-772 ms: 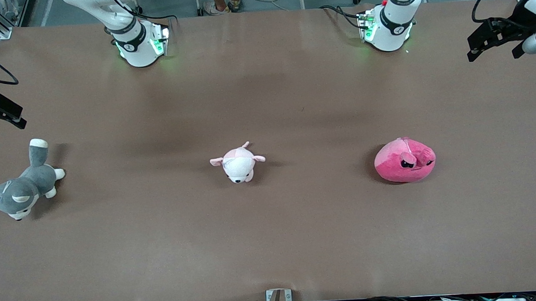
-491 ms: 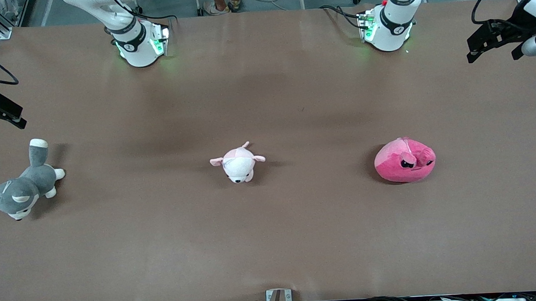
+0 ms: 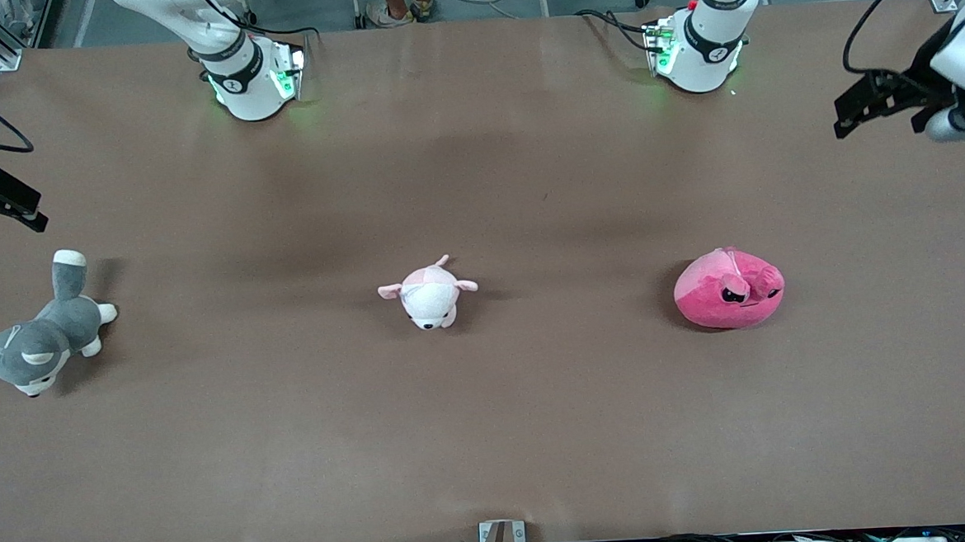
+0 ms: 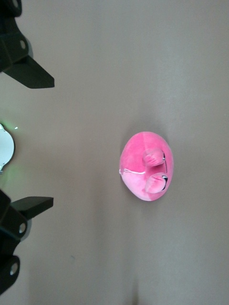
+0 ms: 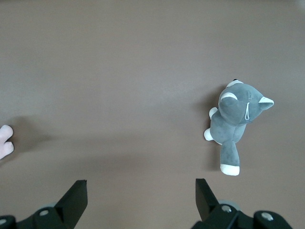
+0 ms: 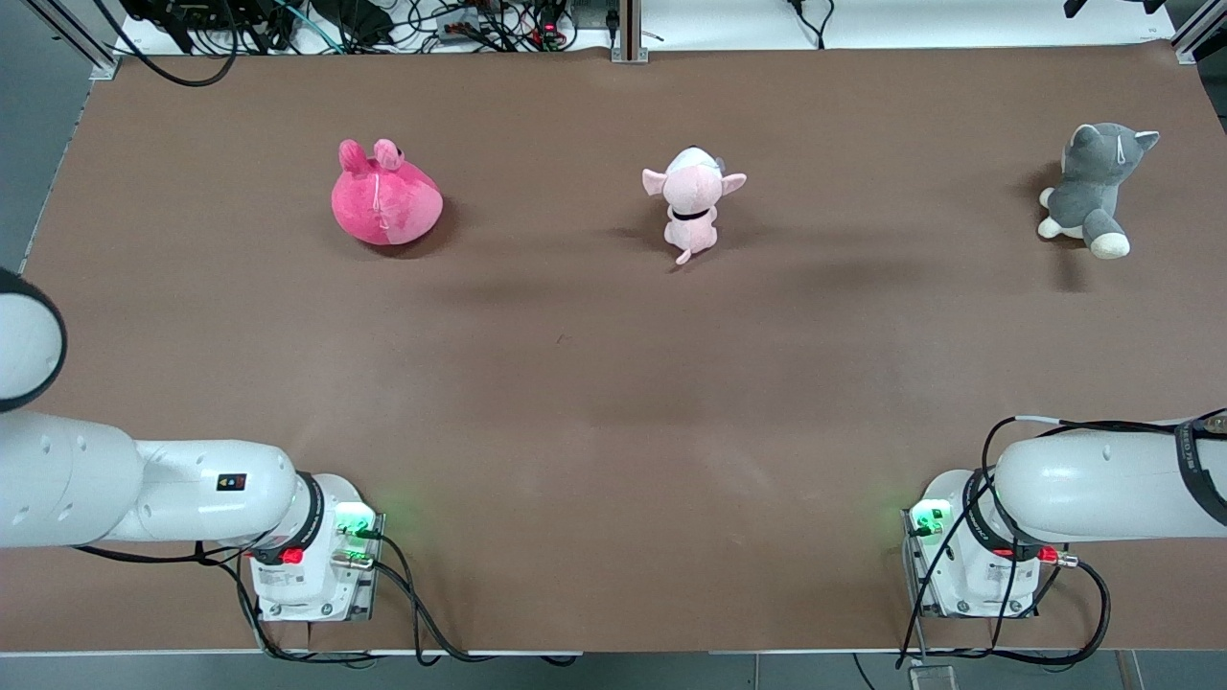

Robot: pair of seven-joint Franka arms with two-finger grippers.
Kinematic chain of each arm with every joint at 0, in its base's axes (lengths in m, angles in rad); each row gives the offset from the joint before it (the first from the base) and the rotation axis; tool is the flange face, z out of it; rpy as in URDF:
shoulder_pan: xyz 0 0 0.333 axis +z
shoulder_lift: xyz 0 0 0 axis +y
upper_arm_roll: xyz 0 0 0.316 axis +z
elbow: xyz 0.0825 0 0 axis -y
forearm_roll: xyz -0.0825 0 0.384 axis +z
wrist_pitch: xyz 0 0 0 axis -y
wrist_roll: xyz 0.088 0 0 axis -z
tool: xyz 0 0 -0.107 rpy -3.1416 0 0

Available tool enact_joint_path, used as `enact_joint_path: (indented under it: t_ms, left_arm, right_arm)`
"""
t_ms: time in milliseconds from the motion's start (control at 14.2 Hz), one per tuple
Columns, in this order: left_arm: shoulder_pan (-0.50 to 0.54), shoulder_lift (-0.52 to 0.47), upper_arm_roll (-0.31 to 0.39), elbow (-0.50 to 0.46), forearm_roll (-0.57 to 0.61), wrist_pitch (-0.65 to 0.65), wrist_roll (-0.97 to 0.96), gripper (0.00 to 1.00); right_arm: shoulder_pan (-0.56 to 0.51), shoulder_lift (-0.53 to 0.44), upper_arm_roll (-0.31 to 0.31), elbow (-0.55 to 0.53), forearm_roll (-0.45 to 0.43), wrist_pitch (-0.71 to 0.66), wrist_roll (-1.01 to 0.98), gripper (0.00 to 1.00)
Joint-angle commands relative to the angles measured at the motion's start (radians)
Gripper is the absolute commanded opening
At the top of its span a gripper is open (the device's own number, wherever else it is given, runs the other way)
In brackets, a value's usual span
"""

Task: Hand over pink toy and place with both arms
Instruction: 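Move the left gripper down toward the pink plush blob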

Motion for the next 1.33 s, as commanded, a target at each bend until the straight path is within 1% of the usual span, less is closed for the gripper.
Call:
enact_joint_path:
  t_ms: [0, 140, 351, 421, 491, 632, 842, 912, 1053, 1123, 1263]
  left_arm:
    - [0.040, 0.031, 0.000, -0.054, -0.007, 0.089, 0.013, 1.00]
    - [0.058, 0.031, -0.002, -0.144, -0.013, 0.206, -0.002, 1.00]
    - [0.055, 0.077, -0.009, -0.221, -0.030, 0.355, -0.007, 1.00]
    - [0.057, 0.085, -0.009, -0.243, -0.074, 0.389, -0.008, 1.00]
    - [0.058, 0.095, -0.008, -0.249, -0.118, 0.409, -0.008, 1.00]
    - [0.061, 0.132, -0.008, -0.255, -0.133, 0.442, -0.008, 1.00]
    - [0.057, 0.169, -0.008, -0.324, -0.133, 0.596, -0.008, 0.99]
    - [0.058, 0.184, -0.008, -0.336, -0.131, 0.631, -0.008, 0.97]
    - [0.058, 0.224, -0.009, -0.338, -0.131, 0.677, -0.008, 0.90]
    - [0.055, 0.244, -0.009, -0.340, -0.133, 0.706, -0.008, 0.90]
    - [0.054, 0.275, -0.012, -0.340, -0.133, 0.717, -0.008, 0.88]
  right_arm:
    - [0.003, -0.017, -0.001, -0.012, -0.017, -0.002, 0.002, 1.00]
    - [-0.001, -0.017, -0.003, -0.015, -0.017, -0.002, 0.002, 1.00]
    - [-0.003, -0.017, -0.004, -0.017, -0.015, -0.007, 0.002, 1.00]
    - [-0.001, -0.017, -0.004, -0.015, -0.013, -0.009, 0.002, 1.00]
    - [-0.001, -0.017, -0.004, -0.015, -0.013, -0.009, 0.002, 1.00]
    - [-0.001, -0.017, -0.004, -0.015, -0.012, -0.007, 0.002, 1.00]
    - [0.002, -0.017, -0.004, -0.015, -0.012, -0.009, 0.002, 1.00]
    - [0.002, -0.017, -0.004, -0.012, -0.012, -0.009, 0.002, 1.00]
    - [0.003, -0.017, -0.004, -0.012, -0.012, -0.007, 0.002, 1.00]
    - [0.002, -0.017, -0.004, -0.012, -0.012, -0.007, 0.002, 1.00]
    - [0.000, -0.017, -0.004, -0.012, -0.012, -0.007, 0.002, 1.00]
